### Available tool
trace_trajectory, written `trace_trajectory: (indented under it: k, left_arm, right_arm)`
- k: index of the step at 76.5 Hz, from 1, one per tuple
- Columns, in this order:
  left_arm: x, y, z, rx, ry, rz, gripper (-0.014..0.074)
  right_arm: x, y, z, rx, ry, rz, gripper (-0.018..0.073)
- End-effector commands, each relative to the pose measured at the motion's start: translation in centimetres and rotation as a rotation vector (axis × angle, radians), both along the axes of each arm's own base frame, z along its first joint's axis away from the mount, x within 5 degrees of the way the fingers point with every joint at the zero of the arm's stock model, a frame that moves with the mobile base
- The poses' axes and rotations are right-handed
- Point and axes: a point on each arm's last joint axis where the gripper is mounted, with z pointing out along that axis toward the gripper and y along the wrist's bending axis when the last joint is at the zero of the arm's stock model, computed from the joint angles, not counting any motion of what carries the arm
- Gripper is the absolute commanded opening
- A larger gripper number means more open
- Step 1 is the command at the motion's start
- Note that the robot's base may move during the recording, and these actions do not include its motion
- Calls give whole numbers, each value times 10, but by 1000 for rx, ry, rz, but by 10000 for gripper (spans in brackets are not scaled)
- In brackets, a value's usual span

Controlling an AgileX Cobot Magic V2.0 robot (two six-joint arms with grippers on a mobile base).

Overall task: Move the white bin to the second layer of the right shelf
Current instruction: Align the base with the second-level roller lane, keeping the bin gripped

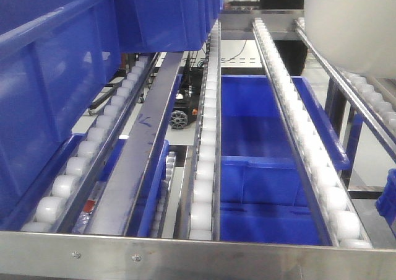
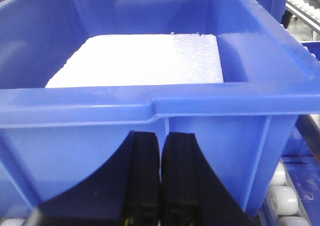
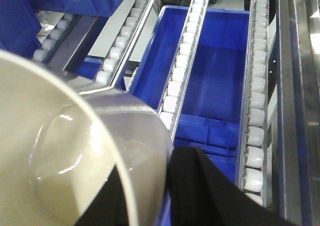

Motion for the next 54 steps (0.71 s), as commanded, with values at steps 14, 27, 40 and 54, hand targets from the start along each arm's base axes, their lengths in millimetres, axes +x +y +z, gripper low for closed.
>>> trace_trajectory:
  k: [14, 27, 40, 54]
  left_arm:
    - [1, 0, -4, -11, -64, -6, 85]
    - [1, 0, -4, -11, -64, -6, 85]
    - [1, 0, -4, -11, -64, -6, 85]
    - [1, 0, -4, -11, -64, -6, 85]
  right_arm:
    - [0, 0, 21, 28, -139, 4, 56]
    - [0, 0, 21, 28, -139, 4, 56]
    - [0, 0, 21, 28, -139, 4, 56]
    - [0, 0, 21, 28, -139, 4, 56]
